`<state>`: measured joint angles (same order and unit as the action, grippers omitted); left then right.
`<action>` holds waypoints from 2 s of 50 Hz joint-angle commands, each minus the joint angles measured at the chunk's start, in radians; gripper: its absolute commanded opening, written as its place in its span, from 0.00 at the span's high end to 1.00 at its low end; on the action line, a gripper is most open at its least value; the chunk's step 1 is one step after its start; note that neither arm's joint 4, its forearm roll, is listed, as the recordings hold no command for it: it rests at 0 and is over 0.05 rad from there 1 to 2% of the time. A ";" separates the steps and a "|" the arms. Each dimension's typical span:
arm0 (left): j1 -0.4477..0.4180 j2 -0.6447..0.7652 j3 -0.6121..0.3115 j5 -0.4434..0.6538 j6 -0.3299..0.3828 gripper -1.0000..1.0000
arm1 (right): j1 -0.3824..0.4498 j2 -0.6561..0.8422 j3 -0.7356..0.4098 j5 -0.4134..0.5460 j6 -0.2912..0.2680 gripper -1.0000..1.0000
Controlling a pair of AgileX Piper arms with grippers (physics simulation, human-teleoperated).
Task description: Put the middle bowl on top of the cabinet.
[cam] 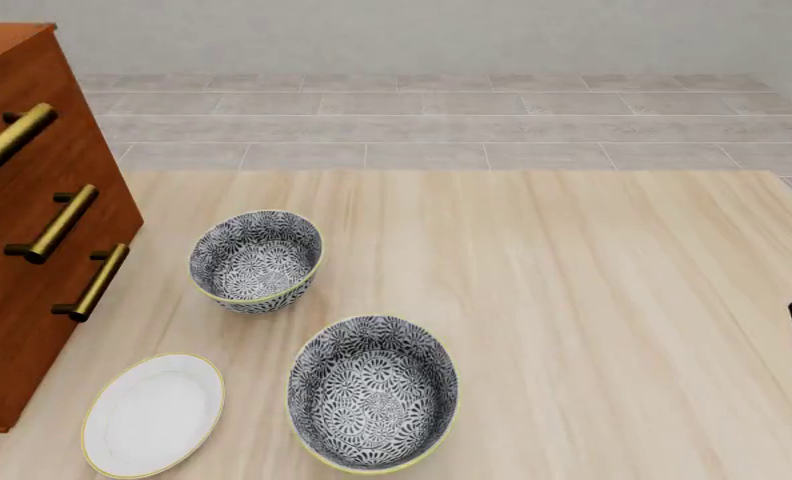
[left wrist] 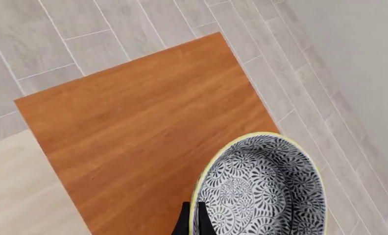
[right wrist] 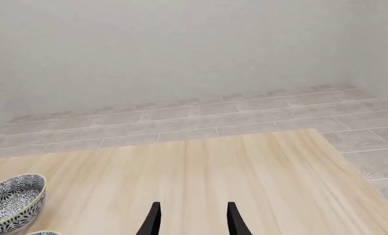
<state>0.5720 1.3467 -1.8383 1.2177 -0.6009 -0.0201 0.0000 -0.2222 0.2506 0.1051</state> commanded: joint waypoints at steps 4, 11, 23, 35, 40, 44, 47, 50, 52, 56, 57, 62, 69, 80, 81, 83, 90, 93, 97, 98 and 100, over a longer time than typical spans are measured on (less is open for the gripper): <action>0.023 0.011 0.004 0.000 0.003 1.00 | -0.002 0.000 -0.001 0.001 0.001 0.00; 0.034 0.011 0.006 0.000 0.002 1.00 | -0.002 0.000 -0.007 0.007 -0.001 0.00; 0.040 0.018 0.014 0.001 -0.004 1.00 | -0.003 0.000 0.000 0.001 -0.004 0.00; 0.075 0.021 0.015 -0.002 0.007 1.00 | -0.004 0.000 0.002 -0.002 -0.003 0.00; 0.079 0.024 0.020 -0.006 0.008 1.00 | -0.006 0.000 0.000 0.000 -0.001 0.00; 0.084 0.025 0.023 -0.010 0.011 1.00 | -0.007 0.000 -0.003 0.002 -0.001 0.00; 0.084 0.025 0.024 -0.010 0.011 1.00 | -0.007 0.000 -0.003 0.002 -0.001 0.00; 0.085 0.026 0.026 -0.012 0.011 1.00 | -0.007 0.000 -0.003 0.003 0.000 0.00; 0.088 0.026 0.034 -0.015 0.012 1.00 | -0.007 0.000 -0.003 0.003 0.000 0.00; 0.087 0.028 0.047 -0.023 0.014 1.00 | -0.007 0.000 -0.002 0.002 -0.002 0.00; 0.089 0.027 0.049 -0.025 0.015 1.00 | -0.007 0.000 -0.003 0.003 -0.002 0.00; 0.095 0.025 0.065 -0.034 0.020 1.00 | -0.006 0.000 -0.004 0.005 -0.004 0.00; 0.102 0.026 0.081 -0.041 0.029 1.00 | -0.003 0.000 -0.003 0.005 -0.007 0.00; 0.107 0.027 0.087 -0.045 0.032 1.00 | -0.001 0.000 0.000 0.004 -0.010 0.00; 0.110 0.027 0.088 -0.045 0.033 1.00 | 0.000 0.000 -0.001 0.004 -0.010 0.00; 0.109 0.027 0.088 -0.045 0.032 1.00 | 0.000 0.000 -0.002 0.005 -0.011 0.00; 0.108 0.025 0.095 -0.048 0.032 1.00 | 0.000 0.000 0.000 0.004 -0.010 0.00; 0.111 0.024 0.098 -0.050 0.034 1.00 | 0.000 0.000 -0.001 0.004 -0.011 0.00; 0.111 0.021 0.108 -0.056 0.036 1.00 | 0.000 0.000 -0.002 0.005 -0.011 0.00; 0.105 0.022 0.111 -0.059 0.034 1.00 | 0.000 0.000 -0.002 0.005 -0.010 0.00; 0.110 0.021 0.116 -0.062 0.037 1.00 | 0.000 0.000 -0.002 0.006 -0.010 0.00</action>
<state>0.6808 1.3737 -1.7352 1.1686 -0.5707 -0.0203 0.0001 -0.2235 0.2550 0.0950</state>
